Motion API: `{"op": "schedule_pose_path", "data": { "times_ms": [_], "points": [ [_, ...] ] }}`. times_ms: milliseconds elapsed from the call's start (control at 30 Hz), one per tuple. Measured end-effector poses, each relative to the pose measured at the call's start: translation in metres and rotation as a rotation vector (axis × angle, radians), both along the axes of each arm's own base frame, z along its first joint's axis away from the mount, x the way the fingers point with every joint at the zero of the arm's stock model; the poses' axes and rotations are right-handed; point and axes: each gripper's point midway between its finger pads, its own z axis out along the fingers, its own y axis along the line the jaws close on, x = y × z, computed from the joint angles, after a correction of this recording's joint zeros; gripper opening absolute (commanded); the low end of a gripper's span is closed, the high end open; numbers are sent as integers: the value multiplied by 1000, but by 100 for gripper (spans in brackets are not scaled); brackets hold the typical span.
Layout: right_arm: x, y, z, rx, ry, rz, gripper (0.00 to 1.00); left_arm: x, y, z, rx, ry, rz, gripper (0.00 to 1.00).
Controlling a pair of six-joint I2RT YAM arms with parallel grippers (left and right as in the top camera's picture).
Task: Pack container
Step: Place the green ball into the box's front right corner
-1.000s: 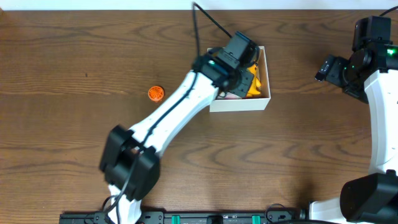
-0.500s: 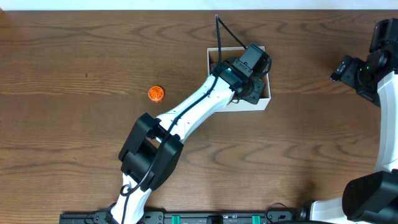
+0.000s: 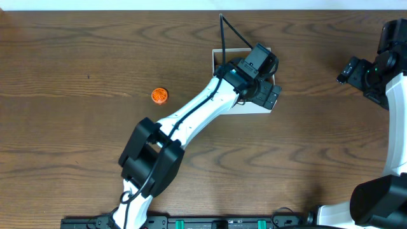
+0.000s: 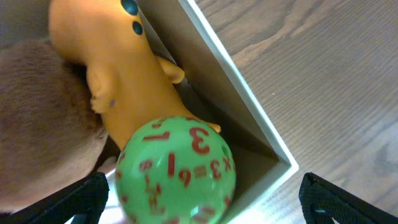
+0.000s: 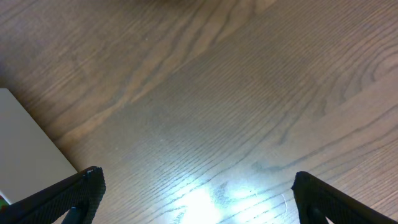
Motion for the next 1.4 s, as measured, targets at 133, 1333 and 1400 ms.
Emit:
{"op": "schedule_pose_path", "data": {
  "times_ms": [133,1333,1400],
  "points": [
    [0,0,0,0,-1,0,99,-1,3,29,-34,-36,8,62],
    [0,1,0,7,-1,3,99,-2,-5,-31,42,28,-13,14],
    [1,3,0,15,-3,5,99,-3,-9,-29,22,33,-28,14]
  ]
}}
